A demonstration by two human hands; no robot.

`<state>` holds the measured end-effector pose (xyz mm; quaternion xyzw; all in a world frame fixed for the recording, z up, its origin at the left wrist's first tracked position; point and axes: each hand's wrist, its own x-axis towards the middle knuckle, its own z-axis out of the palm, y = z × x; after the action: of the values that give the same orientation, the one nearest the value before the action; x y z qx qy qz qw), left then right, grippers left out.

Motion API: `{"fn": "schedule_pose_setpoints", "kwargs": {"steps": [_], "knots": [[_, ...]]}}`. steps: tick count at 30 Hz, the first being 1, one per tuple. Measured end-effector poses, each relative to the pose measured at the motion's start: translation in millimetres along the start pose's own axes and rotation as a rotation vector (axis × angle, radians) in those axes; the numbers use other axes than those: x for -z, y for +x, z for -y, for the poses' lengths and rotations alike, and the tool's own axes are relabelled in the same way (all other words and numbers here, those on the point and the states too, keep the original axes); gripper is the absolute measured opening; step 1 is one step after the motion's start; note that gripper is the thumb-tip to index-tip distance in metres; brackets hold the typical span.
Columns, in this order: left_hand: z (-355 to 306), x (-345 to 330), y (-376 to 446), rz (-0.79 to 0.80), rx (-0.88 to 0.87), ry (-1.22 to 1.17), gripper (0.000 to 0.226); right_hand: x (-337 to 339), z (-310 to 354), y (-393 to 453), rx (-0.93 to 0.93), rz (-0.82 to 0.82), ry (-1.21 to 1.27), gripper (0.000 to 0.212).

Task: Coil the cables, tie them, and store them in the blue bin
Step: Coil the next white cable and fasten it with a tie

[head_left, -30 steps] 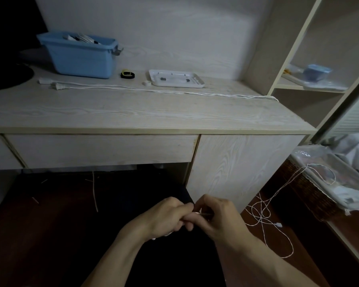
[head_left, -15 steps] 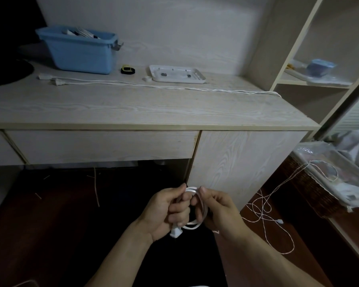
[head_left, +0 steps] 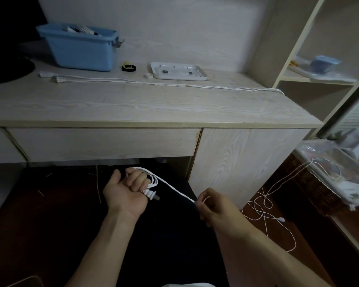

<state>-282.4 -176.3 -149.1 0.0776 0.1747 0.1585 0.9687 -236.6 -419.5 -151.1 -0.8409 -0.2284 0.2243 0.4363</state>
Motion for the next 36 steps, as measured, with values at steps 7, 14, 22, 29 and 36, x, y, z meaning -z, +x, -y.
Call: {"fn": "schedule_pose_setpoints", "kwargs": {"steps": [7, 14, 22, 29, 36], "knots": [[9.3, -8.0, 1.4, 0.008, -0.051, 0.413, 0.031, -24.4, 14.6, -9.0, 0.447, 0.19, -0.33, 0.025], [41.1, -12.5, -18.3, 0.111, -0.027, 0.673, 0.019, -25.0, 14.9, -8.1, 0.49, 0.252, -0.361, 0.026], [38.0, -9.0, -26.5, 0.367, -0.002, 1.407, 0.011, -15.0, 19.1, -8.4, 0.459, 0.072, -0.246, 0.016], [33.6, -13.6, -30.2, 0.555, 0.394, 1.546, 0.027, -8.3, 10.7, -6.4, 0.442, -0.138, -0.17, 0.011], [22.5, -10.0, -28.9, 0.644, 0.673, 1.38, 0.039, -15.8, 9.4, -0.8, 0.441, -0.257, -0.243, 0.035]]}}
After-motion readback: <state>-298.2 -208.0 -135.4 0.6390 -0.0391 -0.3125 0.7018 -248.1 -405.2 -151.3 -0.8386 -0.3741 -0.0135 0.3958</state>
